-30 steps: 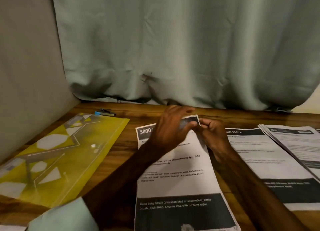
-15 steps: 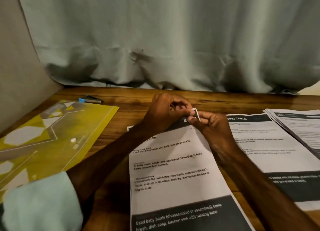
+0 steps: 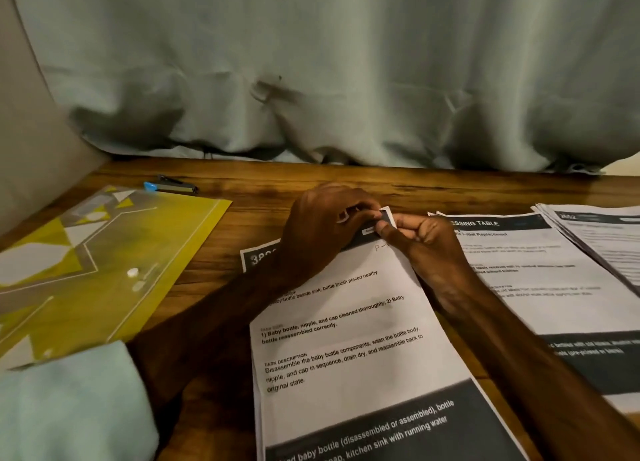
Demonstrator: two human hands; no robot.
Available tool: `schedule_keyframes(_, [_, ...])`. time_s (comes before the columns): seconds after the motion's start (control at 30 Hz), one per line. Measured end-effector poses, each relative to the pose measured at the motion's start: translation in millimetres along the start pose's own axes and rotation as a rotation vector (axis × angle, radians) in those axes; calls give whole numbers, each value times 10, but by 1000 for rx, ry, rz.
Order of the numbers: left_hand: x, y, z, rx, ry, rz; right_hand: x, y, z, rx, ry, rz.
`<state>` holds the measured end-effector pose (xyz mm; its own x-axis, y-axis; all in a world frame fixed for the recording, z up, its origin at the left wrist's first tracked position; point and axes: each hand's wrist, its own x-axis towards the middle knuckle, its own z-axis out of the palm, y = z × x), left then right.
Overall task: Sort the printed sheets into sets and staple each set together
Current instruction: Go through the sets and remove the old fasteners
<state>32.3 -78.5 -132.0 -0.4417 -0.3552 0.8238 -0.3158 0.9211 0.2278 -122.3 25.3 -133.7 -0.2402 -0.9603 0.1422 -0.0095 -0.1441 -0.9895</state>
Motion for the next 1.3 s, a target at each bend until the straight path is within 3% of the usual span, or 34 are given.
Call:
schedule_keyframes(0.17, [-85,117,70,236,46,-5,-23,-27,-34,44,-33,70])
schedule_keyframes(0.5, [-154,38,178,383,161,259,-4,-26,-103,208,-26,215])
schedule_keyframes(0.8, [-182,66,159,326,113,379,20,-73,-166,237,-48,255])
schedule_keyframes(1.07, [-194,78,184,238,94,387,91,-45,-170,94,-23,195])
schedule_keyframes(1.17, [-174,45,202,157,33,283,66,-56,-175,52,-35,180])
schedule_keyframes(1.3, [-163,20,136,-88,-80,-26,52,-67,-188,6,-15,170])
